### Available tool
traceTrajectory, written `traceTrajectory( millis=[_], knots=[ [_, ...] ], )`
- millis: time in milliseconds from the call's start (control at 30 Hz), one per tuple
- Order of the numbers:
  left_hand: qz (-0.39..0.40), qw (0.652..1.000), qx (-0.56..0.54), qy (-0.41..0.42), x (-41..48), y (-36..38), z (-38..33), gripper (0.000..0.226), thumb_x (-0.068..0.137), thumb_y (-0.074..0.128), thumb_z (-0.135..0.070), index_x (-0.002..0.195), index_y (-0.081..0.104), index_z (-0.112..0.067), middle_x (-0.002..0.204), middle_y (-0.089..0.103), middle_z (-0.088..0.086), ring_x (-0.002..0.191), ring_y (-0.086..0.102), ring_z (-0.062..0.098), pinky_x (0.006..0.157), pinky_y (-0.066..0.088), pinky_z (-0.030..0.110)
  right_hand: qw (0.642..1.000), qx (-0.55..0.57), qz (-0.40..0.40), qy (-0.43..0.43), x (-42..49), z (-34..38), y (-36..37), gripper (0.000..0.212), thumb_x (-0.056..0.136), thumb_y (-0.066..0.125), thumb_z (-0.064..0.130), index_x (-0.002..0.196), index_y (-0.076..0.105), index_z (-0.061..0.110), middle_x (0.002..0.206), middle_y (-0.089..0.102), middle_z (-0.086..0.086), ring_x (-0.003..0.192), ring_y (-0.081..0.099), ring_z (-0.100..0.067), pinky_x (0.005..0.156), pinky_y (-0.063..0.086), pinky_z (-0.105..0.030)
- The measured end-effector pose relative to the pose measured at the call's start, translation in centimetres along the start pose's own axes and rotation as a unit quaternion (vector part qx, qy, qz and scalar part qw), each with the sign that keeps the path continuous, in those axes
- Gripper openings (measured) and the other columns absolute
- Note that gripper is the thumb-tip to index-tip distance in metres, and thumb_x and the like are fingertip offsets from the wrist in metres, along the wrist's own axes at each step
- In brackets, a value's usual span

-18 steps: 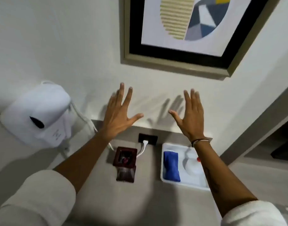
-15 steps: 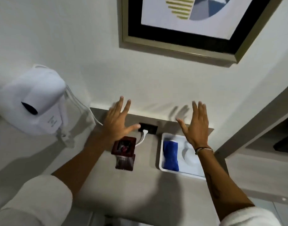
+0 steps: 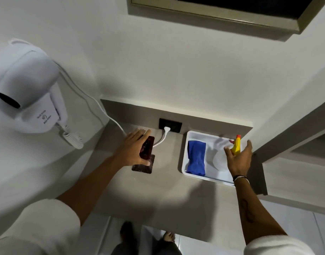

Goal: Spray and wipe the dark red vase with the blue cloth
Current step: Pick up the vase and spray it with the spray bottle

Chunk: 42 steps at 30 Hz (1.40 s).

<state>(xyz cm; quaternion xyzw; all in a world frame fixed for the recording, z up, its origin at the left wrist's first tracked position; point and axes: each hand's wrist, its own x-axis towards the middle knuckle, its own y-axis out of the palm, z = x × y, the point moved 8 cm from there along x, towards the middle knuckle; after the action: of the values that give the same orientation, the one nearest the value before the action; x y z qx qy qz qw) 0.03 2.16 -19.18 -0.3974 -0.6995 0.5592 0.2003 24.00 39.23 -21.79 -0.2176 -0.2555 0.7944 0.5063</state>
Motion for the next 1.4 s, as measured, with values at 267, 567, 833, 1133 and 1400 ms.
traceTrajectory(
  millis=[267, 567, 833, 1133, 1400],
  knots=[
    [-0.036, 0.996, -0.083, -0.002, -0.8, -0.7, 0.4, 0.108, 0.057, 0.099, -0.04, 0.15, 0.048, -0.018, 0.149, 0.053, 0.005, 0.137, 0.048, 0.027, 0.108, 0.041, 0.034, 0.998, 0.047, 0.031, -0.023, 0.5, -2.0, 2.3, 0.053, 0.102, 0.073, 0.019, 0.151, 0.054, 0.015, 0.141, 0.069, -0.021, 0.127, 0.067, -0.046, 0.111, 0.052, -0.053],
    [-0.054, 0.962, -0.261, -0.059, -4.8, -0.6, 5.1, 0.115, 0.055, 0.096, -0.03, 0.157, 0.042, -0.03, 0.162, 0.044, 0.002, 0.151, 0.04, 0.023, 0.123, 0.039, 0.044, 0.986, 0.091, -0.034, -0.134, -0.2, 3.3, -1.4, 0.06, 0.094, 0.075, 0.055, 0.133, 0.07, 0.01, 0.116, 0.079, -0.018, 0.095, 0.071, -0.024, 0.097, 0.063, -0.046],
    [-0.034, 0.952, -0.297, -0.066, -5.9, -0.2, 7.7, 0.118, 0.063, 0.099, -0.003, 0.162, 0.037, -0.021, 0.168, 0.036, 0.004, 0.15, 0.039, 0.023, 0.107, 0.037, 0.004, 0.95, 0.199, 0.209, -0.117, -12.1, 7.7, 3.9, 0.034, 0.106, 0.065, 0.009, 0.138, 0.07, -0.002, 0.105, 0.083, 0.021, 0.103, 0.076, -0.01, 0.091, 0.059, -0.029],
    [0.013, 0.92, -0.384, -0.082, -6.5, 2.0, 9.2, 0.122, 0.065, 0.098, 0.0, 0.164, 0.035, -0.033, 0.164, 0.044, -0.003, 0.15, 0.045, 0.016, 0.123, 0.043, 0.041, 0.873, 0.127, 0.469, -0.044, -22.9, 10.5, 14.2, 0.015, 0.105, 0.065, 0.031, 0.109, 0.079, 0.032, 0.082, 0.079, 0.006, 0.056, 0.068, -0.007, 0.05, 0.056, -0.021],
    [0.005, 0.918, -0.392, -0.063, -6.1, 2.4, 10.1, 0.12, 0.06, 0.096, -0.016, 0.163, 0.036, -0.033, 0.164, 0.045, 0.006, 0.15, 0.047, 0.023, 0.123, 0.045, 0.049, 0.896, 0.017, 0.413, -0.161, -22.6, 13.6, 16.7, 0.033, 0.102, 0.07, 0.039, 0.135, 0.074, 0.034, 0.092, 0.077, 0.014, 0.062, 0.065, 0.004, 0.063, 0.048, -0.011]
  ],
)
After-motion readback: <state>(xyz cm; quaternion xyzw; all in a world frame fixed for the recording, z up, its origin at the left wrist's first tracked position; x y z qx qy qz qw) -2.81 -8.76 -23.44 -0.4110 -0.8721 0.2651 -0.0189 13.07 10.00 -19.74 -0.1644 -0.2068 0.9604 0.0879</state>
